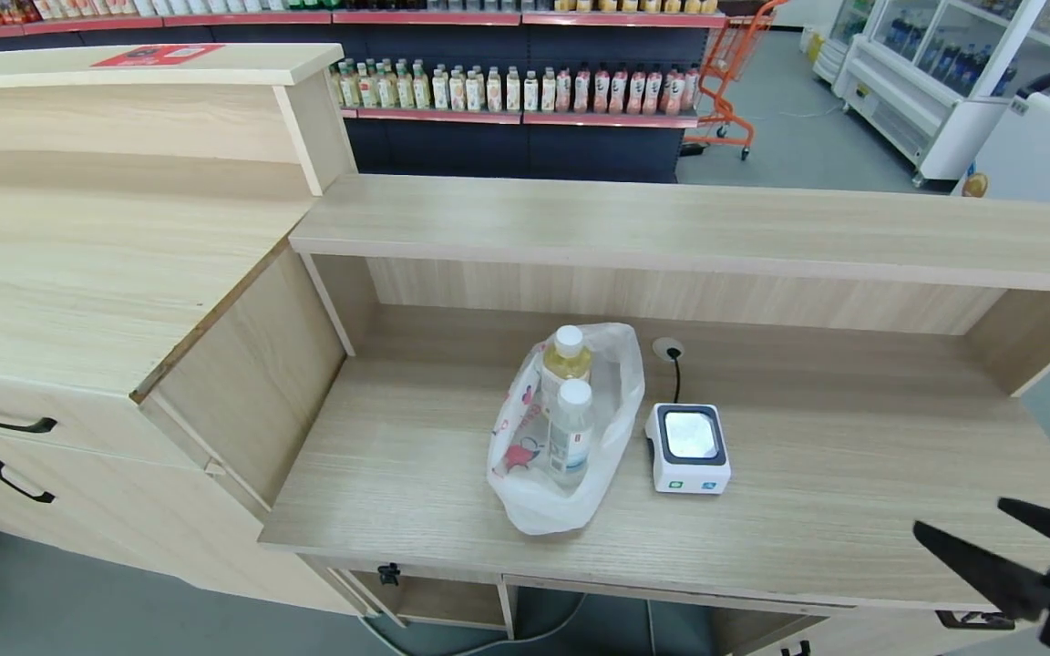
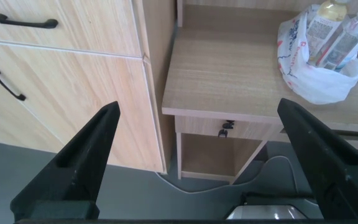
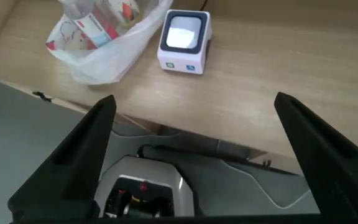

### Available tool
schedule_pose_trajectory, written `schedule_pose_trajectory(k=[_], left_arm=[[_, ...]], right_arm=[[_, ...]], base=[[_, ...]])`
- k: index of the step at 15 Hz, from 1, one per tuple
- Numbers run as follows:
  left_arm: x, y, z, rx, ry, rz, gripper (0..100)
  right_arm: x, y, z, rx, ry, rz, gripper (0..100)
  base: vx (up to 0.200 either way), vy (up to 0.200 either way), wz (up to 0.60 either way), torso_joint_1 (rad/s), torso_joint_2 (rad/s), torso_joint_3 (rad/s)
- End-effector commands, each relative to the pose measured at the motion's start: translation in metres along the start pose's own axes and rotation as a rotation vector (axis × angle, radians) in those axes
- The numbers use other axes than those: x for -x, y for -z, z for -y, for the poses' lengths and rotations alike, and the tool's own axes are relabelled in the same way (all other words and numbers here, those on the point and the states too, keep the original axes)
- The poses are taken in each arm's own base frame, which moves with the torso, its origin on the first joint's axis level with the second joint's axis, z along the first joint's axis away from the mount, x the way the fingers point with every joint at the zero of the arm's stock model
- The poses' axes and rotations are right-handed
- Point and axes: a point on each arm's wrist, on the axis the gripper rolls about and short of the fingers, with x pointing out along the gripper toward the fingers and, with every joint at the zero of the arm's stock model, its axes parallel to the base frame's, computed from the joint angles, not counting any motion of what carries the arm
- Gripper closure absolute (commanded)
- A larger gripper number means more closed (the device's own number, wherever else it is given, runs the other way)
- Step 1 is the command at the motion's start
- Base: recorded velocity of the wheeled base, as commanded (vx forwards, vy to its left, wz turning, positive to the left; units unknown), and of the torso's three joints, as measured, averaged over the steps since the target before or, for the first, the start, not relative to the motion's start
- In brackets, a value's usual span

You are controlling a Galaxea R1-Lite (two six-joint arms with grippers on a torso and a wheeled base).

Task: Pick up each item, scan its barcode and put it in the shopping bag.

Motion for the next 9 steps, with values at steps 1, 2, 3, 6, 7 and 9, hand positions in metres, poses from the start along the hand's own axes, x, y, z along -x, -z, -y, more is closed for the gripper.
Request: schedule_pose_trajectory(k=[1, 2, 3, 6, 7, 9], left_arm=[[0.000, 0.000, 0.000, 0.001, 0.000, 0.001, 0], [0.000, 0.000, 0.000, -0.001, 0.000, -0.001, 0], [0.000, 0.000, 0.000, -0.001, 0.000, 0.001, 0], [0.000, 0.000, 0.000, 0.001, 0.000, -0.001, 0], [0.000, 0.000, 0.000, 0.001, 0.000, 0.001, 0], [0.000, 0.000, 0.000, 0.001, 0.000, -0.001, 0]], right_arm=[[0.078, 0.068, -0.022, 0.024, 0.147, 0.086, 0], [0.081, 0.073, -0.023, 0.025, 0.155, 0.086, 0], [0.092, 0.082, -0.027, 0.055, 0.139, 0.179, 0], [0.101, 0.086, -0.027, 0.100, 0.182, 0.299, 0], [0.100, 0.089, -0.026, 0.082, 0.231, 0.266, 0], [0.100, 0.092, -0.025, 0.061, 0.250, 0.237, 0]], base=[[0.000, 0.000, 0.00, 0.000, 0.00, 0.000], [0.000, 0.000, 0.00, 0.000, 0.00, 0.000], [0.000, 0.000, 0.00, 0.000, 0.00, 0.000], [0.000, 0.000, 0.00, 0.000, 0.00, 0.000], [0.000, 0.000, 0.00, 0.000, 0.00, 0.000], [0.000, 0.000, 0.00, 0.000, 0.00, 0.000]])
